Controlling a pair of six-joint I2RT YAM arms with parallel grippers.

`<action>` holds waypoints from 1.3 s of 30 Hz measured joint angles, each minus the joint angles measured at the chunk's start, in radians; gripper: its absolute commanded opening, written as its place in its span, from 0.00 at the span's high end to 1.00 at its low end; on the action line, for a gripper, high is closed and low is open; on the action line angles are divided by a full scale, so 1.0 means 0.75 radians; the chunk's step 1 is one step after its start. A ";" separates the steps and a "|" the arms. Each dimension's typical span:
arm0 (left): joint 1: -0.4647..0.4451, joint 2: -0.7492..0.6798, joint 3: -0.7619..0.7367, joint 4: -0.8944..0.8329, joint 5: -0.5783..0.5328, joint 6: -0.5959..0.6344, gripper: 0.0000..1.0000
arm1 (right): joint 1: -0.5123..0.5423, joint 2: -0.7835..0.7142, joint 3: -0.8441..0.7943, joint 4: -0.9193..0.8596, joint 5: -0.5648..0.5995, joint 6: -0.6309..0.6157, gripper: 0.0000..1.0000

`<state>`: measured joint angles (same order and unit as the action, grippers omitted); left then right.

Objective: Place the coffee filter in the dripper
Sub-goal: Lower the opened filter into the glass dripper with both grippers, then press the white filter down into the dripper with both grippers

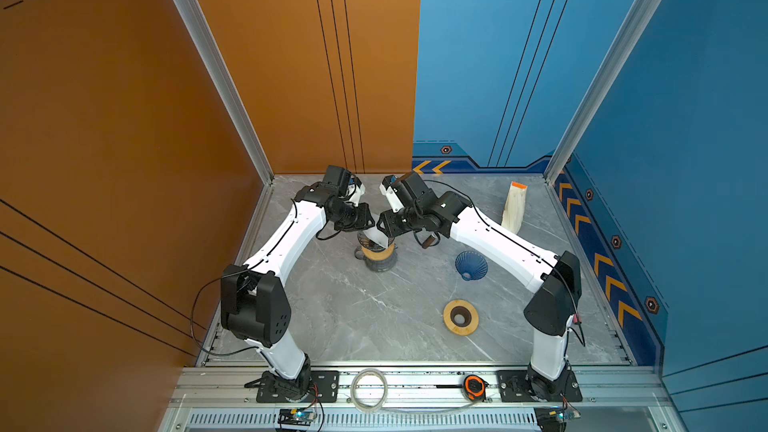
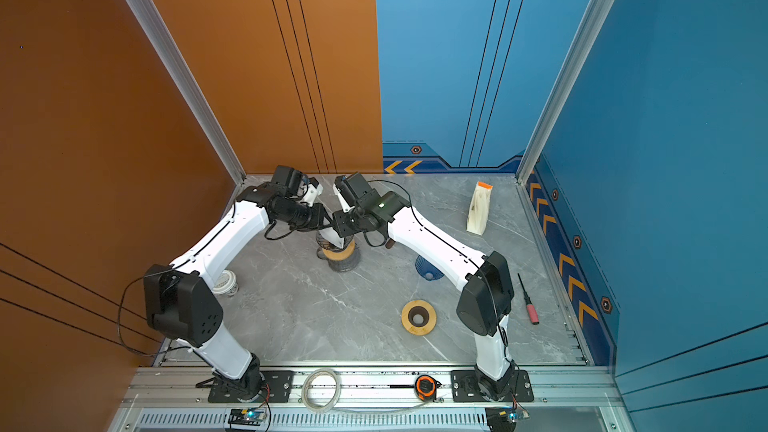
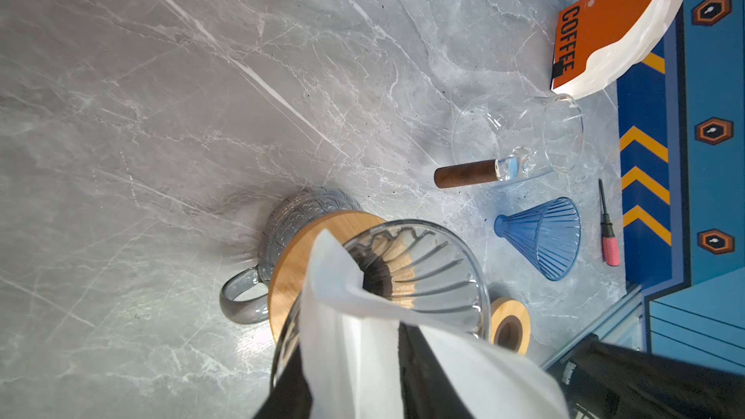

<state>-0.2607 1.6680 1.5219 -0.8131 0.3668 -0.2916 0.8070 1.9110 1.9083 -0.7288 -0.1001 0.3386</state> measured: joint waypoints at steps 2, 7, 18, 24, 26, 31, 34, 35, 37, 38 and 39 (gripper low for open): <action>0.000 -0.011 0.000 0.000 -0.003 -0.005 0.64 | -0.004 0.003 0.018 -0.007 0.001 0.001 0.56; 0.000 -0.069 0.000 -0.005 -0.020 -0.024 0.63 | -0.013 0.023 0.040 -0.022 0.010 0.004 0.58; 0.000 -0.174 -0.092 -0.015 -0.066 -0.049 0.62 | -0.014 0.123 0.090 -0.100 0.070 0.004 0.58; 0.000 -0.174 -0.109 -0.035 -0.101 -0.050 0.61 | -0.014 0.123 0.105 -0.133 0.110 0.004 0.57; 0.000 -0.174 -0.109 -0.039 -0.108 -0.049 0.61 | -0.014 0.123 0.109 -0.137 0.122 0.004 0.57; 0.000 -0.169 -0.109 -0.051 -0.127 -0.046 0.60 | -0.014 0.136 0.113 -0.146 0.140 0.004 0.56; 0.000 -0.154 -0.109 -0.056 -0.131 -0.039 0.60 | -0.017 0.157 0.117 -0.148 0.141 0.005 0.56; 0.000 -0.147 -0.109 -0.057 -0.131 -0.039 0.60 | -0.017 0.163 0.120 -0.153 0.142 0.005 0.56; 0.000 -0.133 -0.109 -0.059 -0.131 -0.039 0.60 | -0.019 0.177 0.123 -0.163 0.153 0.009 0.55; 0.000 -0.128 -0.109 -0.059 -0.132 -0.038 0.60 | -0.019 0.181 0.123 -0.170 0.161 0.009 0.55; 0.000 -0.122 -0.109 -0.059 -0.131 -0.038 0.60 | -0.020 0.183 0.123 -0.173 0.166 0.009 0.55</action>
<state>-0.2607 1.5768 1.4399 -0.8574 0.2684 -0.3199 0.7921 2.0480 2.0003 -0.8589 0.0246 0.3454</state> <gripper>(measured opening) 0.403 0.448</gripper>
